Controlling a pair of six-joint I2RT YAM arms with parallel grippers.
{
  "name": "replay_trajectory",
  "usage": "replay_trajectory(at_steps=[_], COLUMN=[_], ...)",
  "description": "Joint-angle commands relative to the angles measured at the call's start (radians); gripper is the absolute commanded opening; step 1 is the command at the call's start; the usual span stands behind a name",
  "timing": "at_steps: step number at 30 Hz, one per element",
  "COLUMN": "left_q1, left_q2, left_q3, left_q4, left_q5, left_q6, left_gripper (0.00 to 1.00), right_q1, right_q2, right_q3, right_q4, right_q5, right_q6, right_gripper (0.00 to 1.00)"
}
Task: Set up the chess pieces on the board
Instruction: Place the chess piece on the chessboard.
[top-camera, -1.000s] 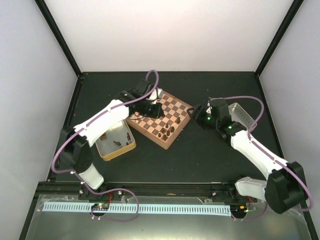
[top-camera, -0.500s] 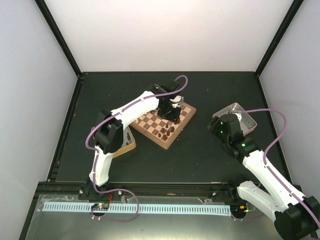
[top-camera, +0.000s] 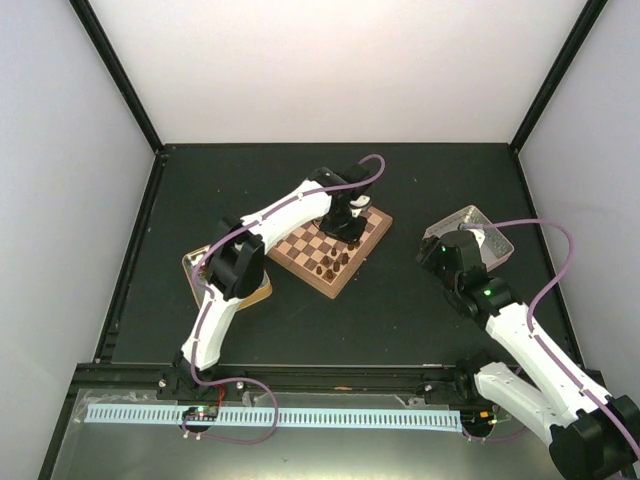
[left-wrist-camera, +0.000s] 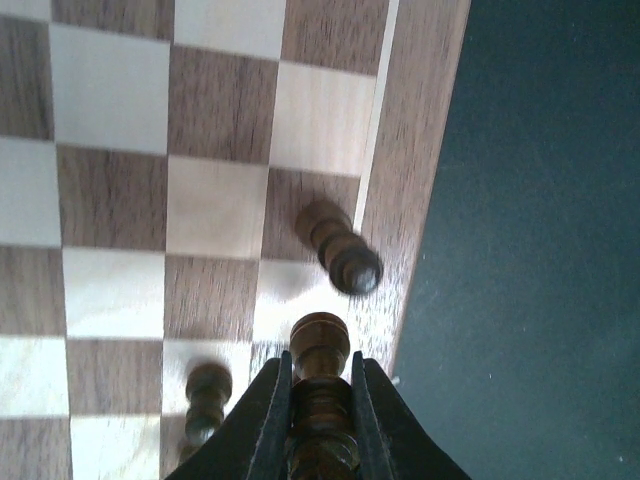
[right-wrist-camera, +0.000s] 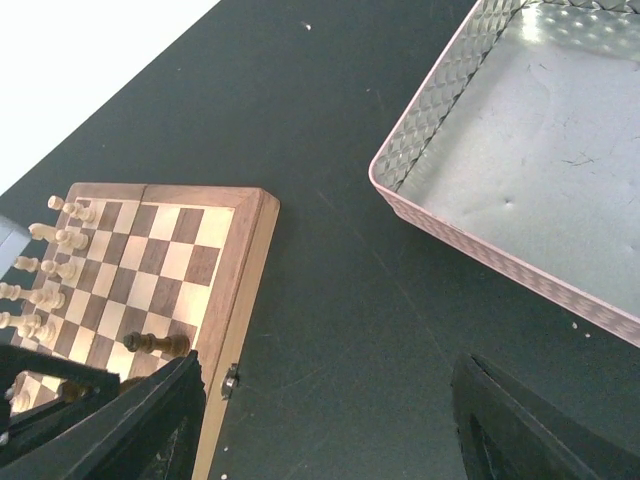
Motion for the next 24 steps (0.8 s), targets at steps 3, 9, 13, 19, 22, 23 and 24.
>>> replay_trajectory(at_steps=[3,9,13,19,22,23,24], left_q1=[-0.006,-0.008,-0.009,-0.01,-0.01,-0.011,-0.01], left_q2=[0.07,0.082,0.08,0.086,0.086,0.086,0.085], left_q3=[0.101,0.092,0.069,0.053,0.05,0.047,0.044], left_q4=[-0.044,-0.049,-0.037,-0.026,-0.028,-0.026,-0.025], left_q5=[0.004,-0.034,-0.023,-0.006,0.002,0.003,0.005], left_q6=[0.022,0.023,0.024,0.03,0.035,0.035,0.035], left_gripper=[0.07,0.08,0.1,0.14,0.14,0.15,0.17], right_q1=[-0.005,-0.005,-0.005,-0.005,-0.005,-0.004,-0.005], right_q2=[-0.007,-0.008,-0.005,-0.008,-0.015,-0.017,-0.019], right_q3=[-0.01,-0.007,-0.008,-0.004,0.001,0.001,0.0], right_q4=[0.0,-0.002,-0.001,-0.001,-0.004,-0.004,-0.004], right_q5=[0.023,0.024,0.021,0.013,0.016,0.015,0.016], right_q6=[-0.012,-0.018,-0.016,-0.012,-0.012,-0.013,-0.013], right_gripper=[0.68,0.68,0.68,0.68,0.68,0.68,0.68])
